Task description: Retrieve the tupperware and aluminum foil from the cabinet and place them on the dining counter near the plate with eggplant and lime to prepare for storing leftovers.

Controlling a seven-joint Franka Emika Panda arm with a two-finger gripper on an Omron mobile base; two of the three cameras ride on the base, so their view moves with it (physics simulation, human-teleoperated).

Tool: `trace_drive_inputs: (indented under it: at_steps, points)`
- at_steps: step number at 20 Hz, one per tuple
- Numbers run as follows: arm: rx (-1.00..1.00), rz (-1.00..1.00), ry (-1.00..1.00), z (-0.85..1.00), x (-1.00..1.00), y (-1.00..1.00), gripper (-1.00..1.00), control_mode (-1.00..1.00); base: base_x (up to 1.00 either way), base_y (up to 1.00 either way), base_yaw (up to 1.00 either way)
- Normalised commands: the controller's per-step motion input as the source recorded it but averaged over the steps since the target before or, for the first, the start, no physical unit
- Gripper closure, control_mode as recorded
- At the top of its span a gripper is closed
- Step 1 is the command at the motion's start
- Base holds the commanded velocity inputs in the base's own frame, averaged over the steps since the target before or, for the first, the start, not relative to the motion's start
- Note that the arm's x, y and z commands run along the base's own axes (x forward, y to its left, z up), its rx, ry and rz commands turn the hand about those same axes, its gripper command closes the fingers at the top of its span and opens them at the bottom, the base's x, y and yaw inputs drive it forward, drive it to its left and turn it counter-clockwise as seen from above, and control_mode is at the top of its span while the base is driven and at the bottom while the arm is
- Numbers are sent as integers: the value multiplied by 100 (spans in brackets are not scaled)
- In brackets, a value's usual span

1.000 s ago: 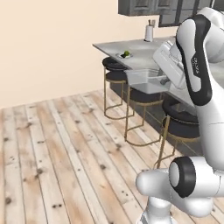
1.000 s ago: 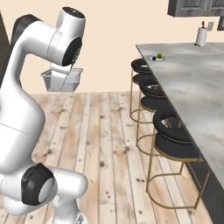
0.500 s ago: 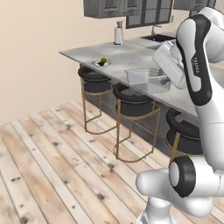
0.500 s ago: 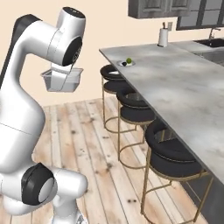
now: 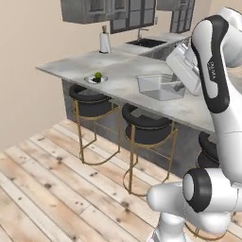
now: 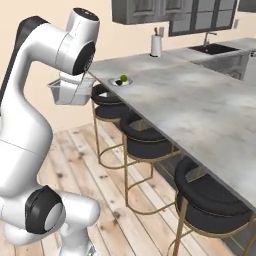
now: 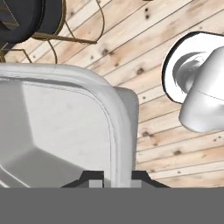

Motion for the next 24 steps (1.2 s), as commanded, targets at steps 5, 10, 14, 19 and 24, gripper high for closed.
trace_drive_inputs:
  at_steps: [5,10,14,19,24]
  points:
    - [0,0,0,0,0,0,100,100,97,100,-33]
    - [0,0,0,0,0,0,100,100,87,100,-32]
    - [0,0,0,0,0,0,100,100,90,100,-33]
    - [0,0,0,0,0,0,100,100,95,100,-33]
    - [0,0,0,0,0,0,100,100,99,93,-33]
